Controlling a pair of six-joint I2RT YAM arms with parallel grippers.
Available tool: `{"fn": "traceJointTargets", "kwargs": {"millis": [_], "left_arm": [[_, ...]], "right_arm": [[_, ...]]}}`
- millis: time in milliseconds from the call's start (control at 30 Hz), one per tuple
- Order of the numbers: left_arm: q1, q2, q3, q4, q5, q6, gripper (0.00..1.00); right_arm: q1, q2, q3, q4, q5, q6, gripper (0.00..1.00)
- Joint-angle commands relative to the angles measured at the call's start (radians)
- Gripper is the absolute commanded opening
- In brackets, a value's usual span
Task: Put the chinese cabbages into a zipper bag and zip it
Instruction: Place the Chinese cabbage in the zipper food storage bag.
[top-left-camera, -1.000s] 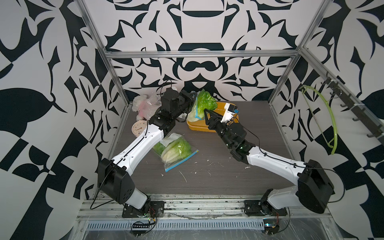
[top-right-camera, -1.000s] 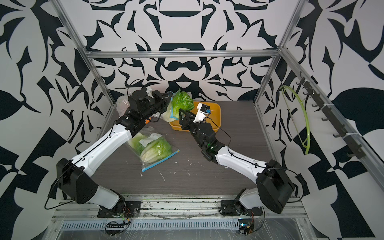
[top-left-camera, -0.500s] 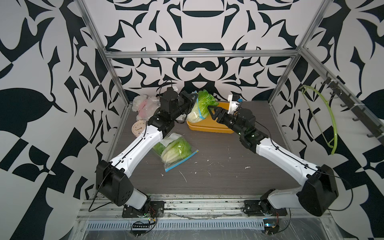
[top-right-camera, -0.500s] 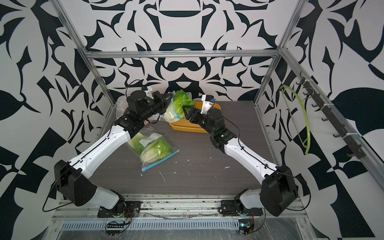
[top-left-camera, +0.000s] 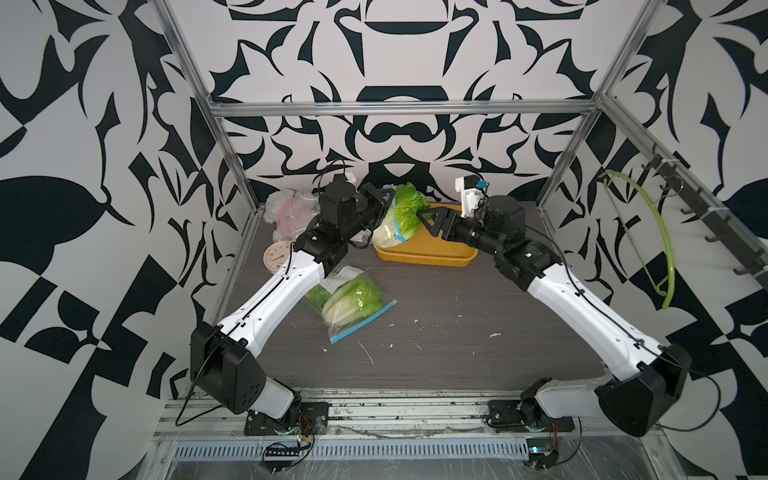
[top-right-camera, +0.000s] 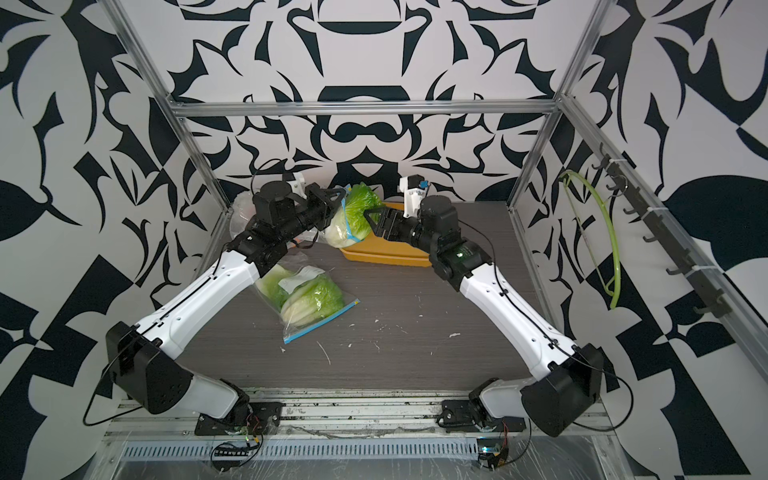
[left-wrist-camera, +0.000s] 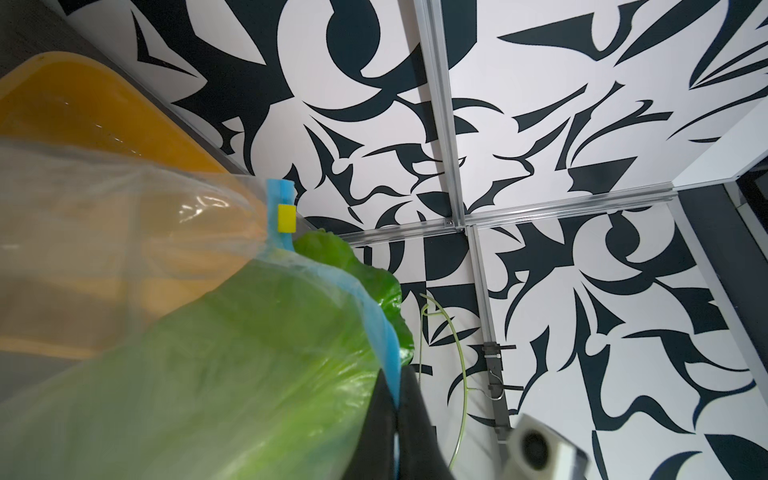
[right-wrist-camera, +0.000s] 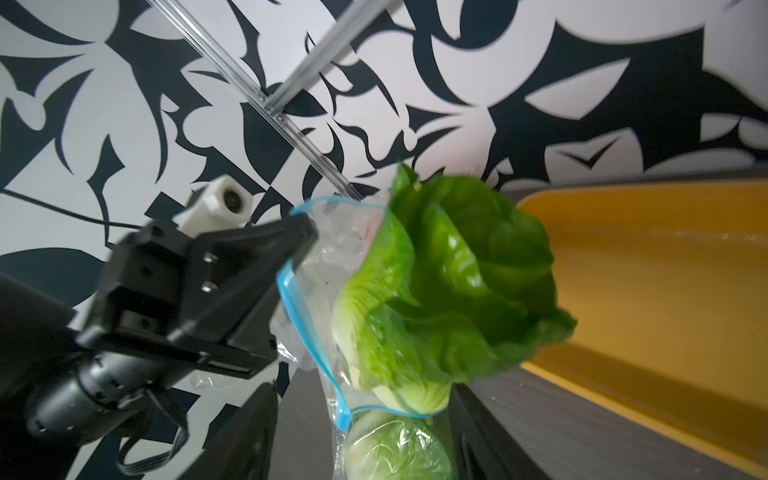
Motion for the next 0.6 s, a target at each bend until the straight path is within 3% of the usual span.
{"fn": "traceJointTargets", "kwargs": {"millis": [0, 167, 333, 567], "left_arm": [[0.004, -0.033, 0.04, 0.005, 0.013, 0.025, 0.0], [0.003, -0.029, 0.048, -0.003, 0.024, 0.031, 0.0], [0.004, -0.026, 0.045, -0.005, 0.027, 0.041, 0.0], [0.004, -0.018, 0.048, 0.0, 0.036, 0.052, 0.0]], "right_arm": [[-0.064, 0.031, 0.09, -0.146, -0.101, -0.107, 0.67], [-0.111, 0.18, 0.319, -0.344, -0.234, -0.247, 0.68], [-0.143, 0.284, 0.388, -0.351, -0.337, -0.202, 0.75], [-0.138, 0.407, 0.488, -0.362, -0.458, -0.183, 0.77]]}}
